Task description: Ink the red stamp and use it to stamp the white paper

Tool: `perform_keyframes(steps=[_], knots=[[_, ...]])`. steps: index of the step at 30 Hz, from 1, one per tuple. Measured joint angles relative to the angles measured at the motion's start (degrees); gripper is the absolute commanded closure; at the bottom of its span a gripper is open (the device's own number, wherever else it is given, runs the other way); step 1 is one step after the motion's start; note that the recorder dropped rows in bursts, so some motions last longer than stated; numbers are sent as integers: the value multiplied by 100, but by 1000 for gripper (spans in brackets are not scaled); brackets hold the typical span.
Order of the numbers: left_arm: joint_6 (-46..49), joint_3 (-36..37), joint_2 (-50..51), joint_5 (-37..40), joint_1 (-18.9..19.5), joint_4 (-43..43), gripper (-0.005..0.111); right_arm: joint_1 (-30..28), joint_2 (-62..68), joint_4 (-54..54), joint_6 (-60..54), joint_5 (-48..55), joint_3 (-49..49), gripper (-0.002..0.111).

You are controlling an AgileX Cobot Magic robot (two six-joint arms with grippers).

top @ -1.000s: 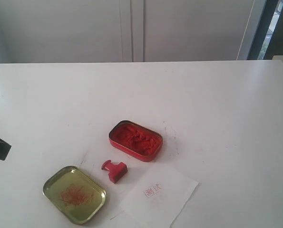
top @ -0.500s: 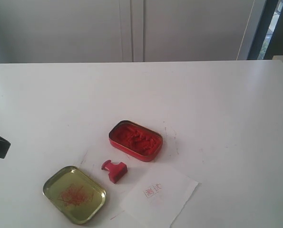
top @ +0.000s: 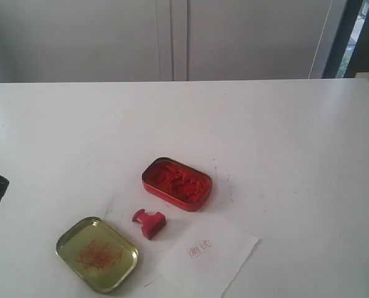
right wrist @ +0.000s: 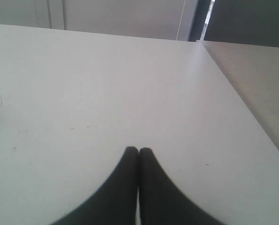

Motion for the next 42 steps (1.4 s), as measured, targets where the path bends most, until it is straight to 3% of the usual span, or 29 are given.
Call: perform_keyframes(steps=[5,13,23,34,42], knots=[[0,0,-283,0,76,0,107,0,0,0,0,0,0,108],[0,349,-745,-43,638,0,107,0,0,0,0,0,0,108],[0,1354,-1826,-601,1238,12,107,0,0,0,0,0,0,108],[0,2549,-3277,-1237,1415,300,107,0,0,0,0,0,0,108],[0,3490,-4591,-1687,1921,309,107,0,0,0,0,0,0,108]])
